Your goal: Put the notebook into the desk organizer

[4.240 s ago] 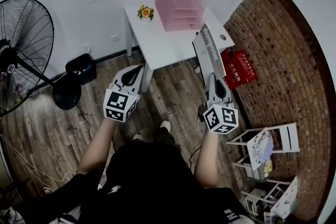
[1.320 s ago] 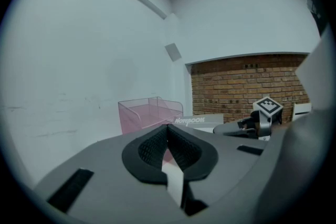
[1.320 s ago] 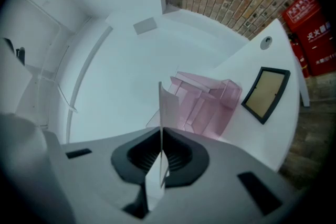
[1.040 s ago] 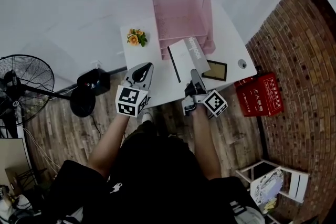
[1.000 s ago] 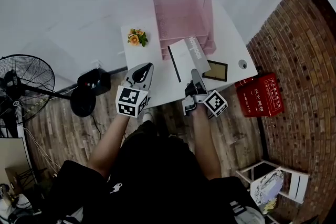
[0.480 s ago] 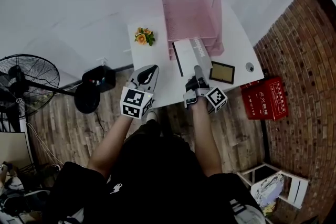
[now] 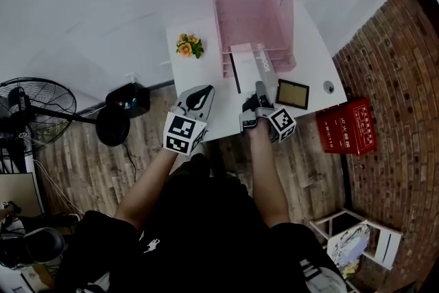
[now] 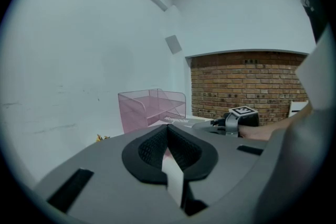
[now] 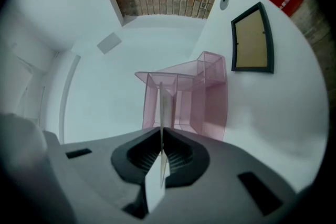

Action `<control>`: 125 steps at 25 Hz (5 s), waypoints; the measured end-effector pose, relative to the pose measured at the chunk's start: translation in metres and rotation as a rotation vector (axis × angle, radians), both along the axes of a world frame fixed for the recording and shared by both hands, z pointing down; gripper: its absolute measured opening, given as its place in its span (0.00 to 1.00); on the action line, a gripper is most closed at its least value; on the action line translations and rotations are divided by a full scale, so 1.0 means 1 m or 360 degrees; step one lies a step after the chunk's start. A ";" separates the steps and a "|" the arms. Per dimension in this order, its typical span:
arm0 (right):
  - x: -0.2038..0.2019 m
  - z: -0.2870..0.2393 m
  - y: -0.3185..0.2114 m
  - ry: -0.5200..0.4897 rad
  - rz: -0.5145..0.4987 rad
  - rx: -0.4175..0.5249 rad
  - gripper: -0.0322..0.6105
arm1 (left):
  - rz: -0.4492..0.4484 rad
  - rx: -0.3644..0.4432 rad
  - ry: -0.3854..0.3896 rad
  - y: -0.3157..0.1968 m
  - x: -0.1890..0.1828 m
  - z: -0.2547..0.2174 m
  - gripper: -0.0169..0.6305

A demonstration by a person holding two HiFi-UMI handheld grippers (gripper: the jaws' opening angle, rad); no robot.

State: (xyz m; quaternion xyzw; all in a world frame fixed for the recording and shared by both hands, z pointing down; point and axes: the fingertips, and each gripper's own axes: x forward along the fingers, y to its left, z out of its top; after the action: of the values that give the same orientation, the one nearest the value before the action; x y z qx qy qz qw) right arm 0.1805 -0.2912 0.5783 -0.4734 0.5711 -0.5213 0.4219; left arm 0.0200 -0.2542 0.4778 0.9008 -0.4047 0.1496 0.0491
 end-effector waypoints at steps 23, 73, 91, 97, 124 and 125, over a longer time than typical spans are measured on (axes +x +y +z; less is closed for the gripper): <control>-0.016 0.016 -0.057 0.0163 0.0137 -0.0106 0.07 | 0.0123 -0.0014 0.0040 -0.042 -0.050 0.005 0.03; -0.017 0.001 -0.020 0.2356 -0.0362 0.0117 0.39 | -0.0305 0.0016 0.0038 -0.013 0.005 0.011 0.03; -0.021 0.000 -0.042 0.2350 -0.0383 0.0128 0.39 | -0.0344 0.0025 0.0022 -0.021 -0.002 0.010 0.03; -0.023 -0.001 -0.053 0.2341 -0.0385 0.0138 0.39 | -0.0367 0.0026 0.0025 -0.026 -0.006 0.009 0.03; -0.046 0.000 -0.090 0.2333 -0.0414 0.0141 0.39 | -0.0464 0.0013 0.0015 -0.040 -0.036 0.009 0.03; -0.046 0.001 -0.091 0.2333 -0.0413 0.0139 0.39 | -0.0469 0.0015 0.0013 -0.040 -0.037 0.009 0.03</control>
State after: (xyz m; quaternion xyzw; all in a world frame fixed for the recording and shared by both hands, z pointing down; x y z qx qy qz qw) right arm 0.1349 -0.3819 0.5793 -0.6111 0.7776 -0.0944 -0.1137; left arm -0.0167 -0.2942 0.4864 0.8325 -0.5330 0.1352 0.0678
